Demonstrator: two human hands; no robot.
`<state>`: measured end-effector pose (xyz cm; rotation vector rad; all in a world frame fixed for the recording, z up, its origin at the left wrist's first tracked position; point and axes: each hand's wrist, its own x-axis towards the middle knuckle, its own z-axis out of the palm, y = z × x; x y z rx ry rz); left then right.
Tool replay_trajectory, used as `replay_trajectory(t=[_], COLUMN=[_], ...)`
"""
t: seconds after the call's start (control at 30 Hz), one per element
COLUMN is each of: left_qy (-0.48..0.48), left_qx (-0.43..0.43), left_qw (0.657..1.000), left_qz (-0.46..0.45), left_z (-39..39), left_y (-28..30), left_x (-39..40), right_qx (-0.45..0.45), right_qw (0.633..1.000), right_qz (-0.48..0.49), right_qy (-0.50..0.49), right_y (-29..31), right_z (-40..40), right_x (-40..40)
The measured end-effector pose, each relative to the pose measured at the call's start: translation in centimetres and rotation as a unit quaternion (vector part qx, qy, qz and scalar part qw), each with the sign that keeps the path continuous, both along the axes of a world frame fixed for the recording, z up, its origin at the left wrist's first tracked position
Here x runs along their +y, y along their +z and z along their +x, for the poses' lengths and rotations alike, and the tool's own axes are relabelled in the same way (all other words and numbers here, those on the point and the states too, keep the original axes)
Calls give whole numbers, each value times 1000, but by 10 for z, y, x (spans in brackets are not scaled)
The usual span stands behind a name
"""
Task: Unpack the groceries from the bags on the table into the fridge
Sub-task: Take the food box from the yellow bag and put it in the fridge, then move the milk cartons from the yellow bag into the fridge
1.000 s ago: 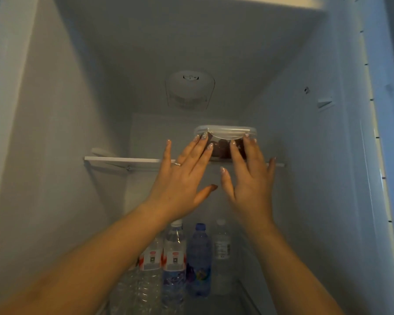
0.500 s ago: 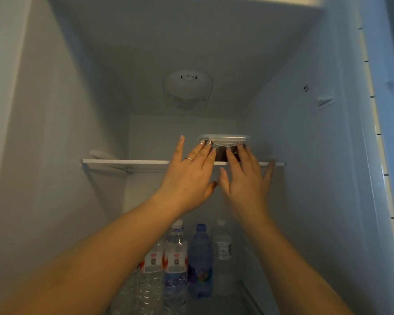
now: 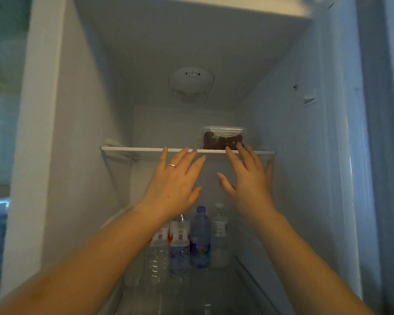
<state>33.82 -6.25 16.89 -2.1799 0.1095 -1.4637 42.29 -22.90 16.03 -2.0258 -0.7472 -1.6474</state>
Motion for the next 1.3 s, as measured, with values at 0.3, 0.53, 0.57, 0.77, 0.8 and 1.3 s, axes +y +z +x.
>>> replay_trajectory(t=[0.3, 0.53, 0.57, 0.77, 0.8, 1.3], left_qy=[-85, -91, -102, -154, -152, -237], left_qx=[67, 201, 217, 310, 339, 584], left_qw=[993, 974, 969, 936, 927, 775], left_qz=[-47, -51, -55, -57, -54, -32], left_z=[-78, -167, -181, -258, -271, -412], left_y=[-76, -167, -182, -279, -294, -438], left_x=[0, -35, -42, -98, -108, -364], right_qx=[47, 154, 174, 276, 296, 565], right_qw=[990, 967, 960, 927, 920, 765], right_qz=[-114, -176, -187, -211, -213, -144], right_qy=[-61, -105, -112, -141, -145, -273], right_y=[-75, -162, -174, -265, -281, -427], right_z=[-90, -204, -223, -331, -348, -585], right_x=[-34, -76, -83, -139, -150, -402])
